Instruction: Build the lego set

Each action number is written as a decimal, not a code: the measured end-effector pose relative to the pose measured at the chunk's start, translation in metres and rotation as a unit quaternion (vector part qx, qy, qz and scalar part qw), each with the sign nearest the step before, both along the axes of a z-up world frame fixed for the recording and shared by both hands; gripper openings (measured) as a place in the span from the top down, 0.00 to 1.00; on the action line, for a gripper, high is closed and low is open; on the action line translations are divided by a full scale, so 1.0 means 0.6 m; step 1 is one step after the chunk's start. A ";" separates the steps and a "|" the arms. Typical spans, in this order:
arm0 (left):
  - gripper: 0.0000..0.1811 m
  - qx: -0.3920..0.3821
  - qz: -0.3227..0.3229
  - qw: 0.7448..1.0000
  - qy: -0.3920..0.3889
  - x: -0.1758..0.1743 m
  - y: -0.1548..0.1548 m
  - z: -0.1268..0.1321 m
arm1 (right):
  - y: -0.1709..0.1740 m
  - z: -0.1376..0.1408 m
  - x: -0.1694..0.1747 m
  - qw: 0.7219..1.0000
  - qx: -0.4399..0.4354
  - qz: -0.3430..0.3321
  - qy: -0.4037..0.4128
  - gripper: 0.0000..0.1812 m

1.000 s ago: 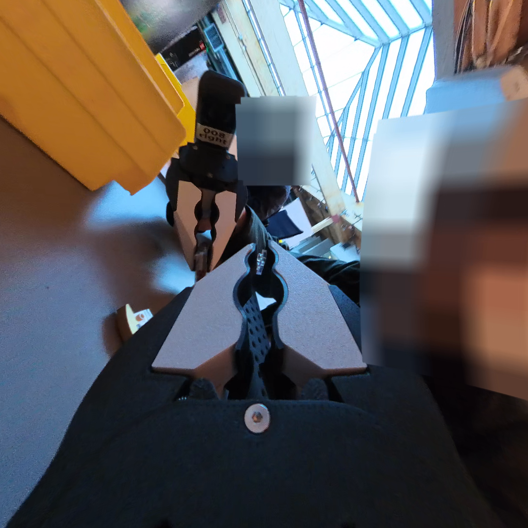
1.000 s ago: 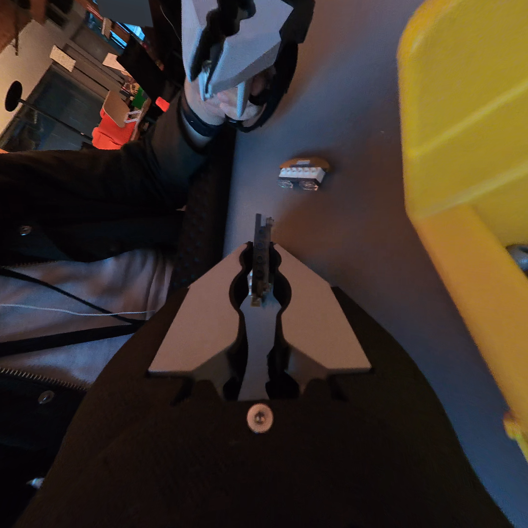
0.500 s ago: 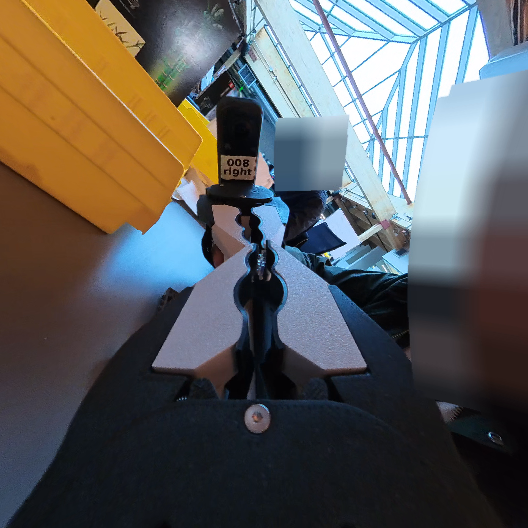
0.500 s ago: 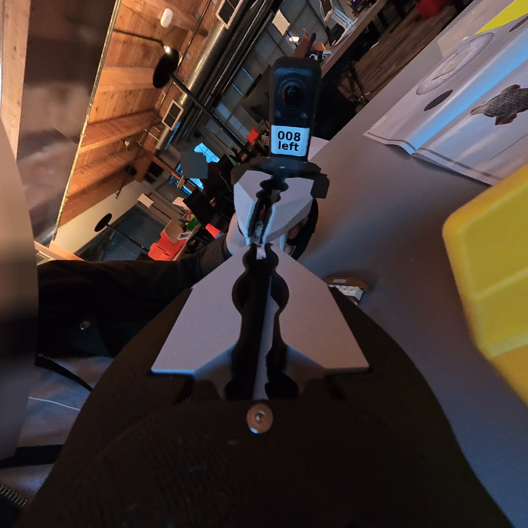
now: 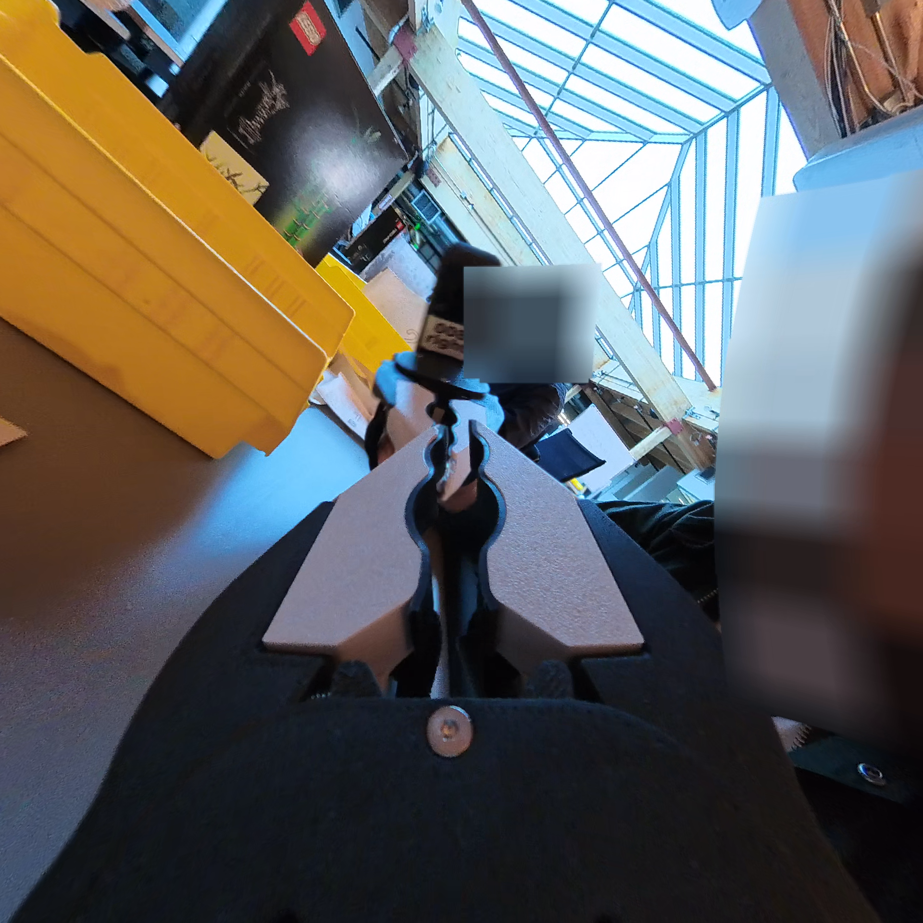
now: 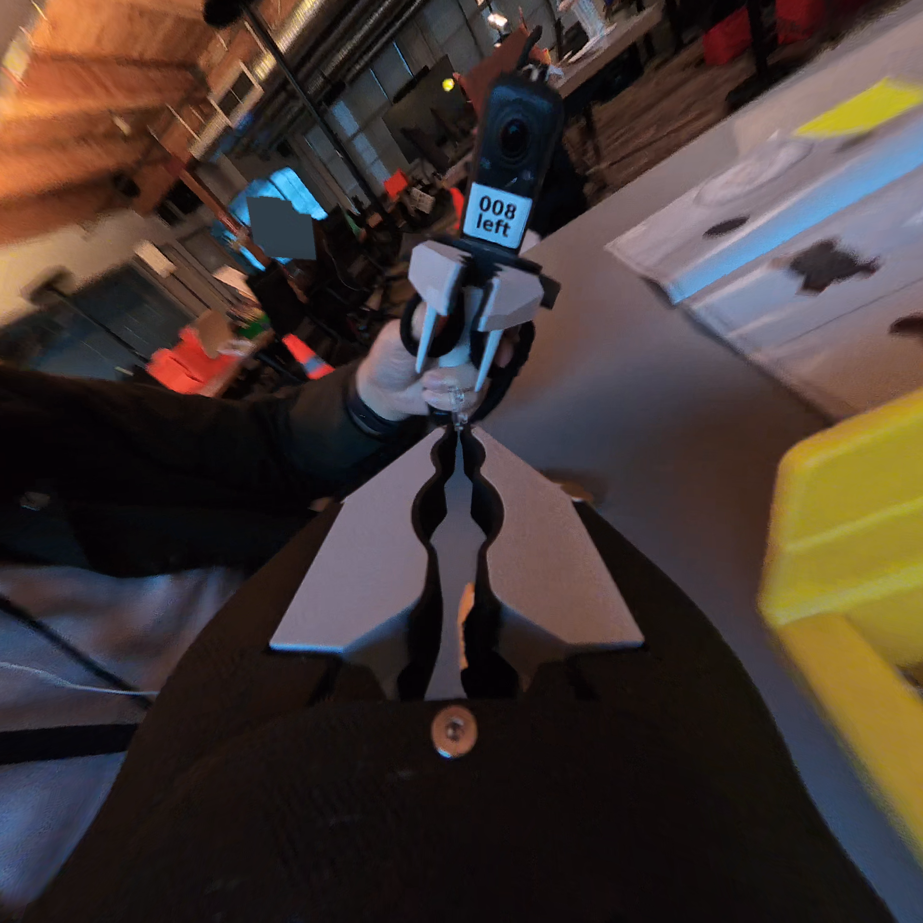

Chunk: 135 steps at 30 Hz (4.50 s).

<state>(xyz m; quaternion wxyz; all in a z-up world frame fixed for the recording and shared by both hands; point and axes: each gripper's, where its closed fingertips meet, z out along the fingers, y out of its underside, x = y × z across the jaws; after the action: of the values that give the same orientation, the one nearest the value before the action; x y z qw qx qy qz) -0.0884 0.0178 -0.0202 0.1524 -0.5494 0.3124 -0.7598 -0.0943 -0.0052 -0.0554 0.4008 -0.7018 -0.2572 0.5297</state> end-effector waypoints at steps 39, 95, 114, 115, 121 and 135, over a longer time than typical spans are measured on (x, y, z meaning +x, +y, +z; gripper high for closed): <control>0.76 0.334 -0.078 0.859 0.379 -0.047 -0.034 -0.221 | 0.050 -0.047 0.097 0.850 0.302 -0.165 -0.400 0.91; 0.94 0.127 -0.053 0.982 0.127 0.015 -0.069 -0.064 | -0.003 0.015 0.006 0.989 -0.100 0.008 0.105 0.97; 0.95 0.080 -0.081 0.987 0.112 0.009 -0.072 -0.055 | -0.007 0.010 0.010 0.992 -0.090 0.020 0.088 0.94; 0.95 0.079 -0.082 0.987 0.113 0.008 -0.072 -0.056 | -0.009 0.008 0.008 0.992 -0.088 0.023 0.083 0.94; 0.95 0.077 -0.091 0.986 0.116 0.010 -0.077 -0.059 | -0.007 0.014 0.008 0.992 -0.083 0.018 0.092 0.97; 0.95 -0.008 -0.184 0.983 0.023 -0.012 -0.111 -0.004 | -0.043 0.080 0.011 0.968 -0.106 0.109 0.199 0.97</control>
<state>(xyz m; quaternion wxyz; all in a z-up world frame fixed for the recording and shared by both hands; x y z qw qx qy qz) -0.0959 -0.0490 -0.0228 -0.0019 -0.5014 0.4053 -0.7644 -0.0874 -0.0311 -0.0074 0.3065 -0.5889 -0.1898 0.7234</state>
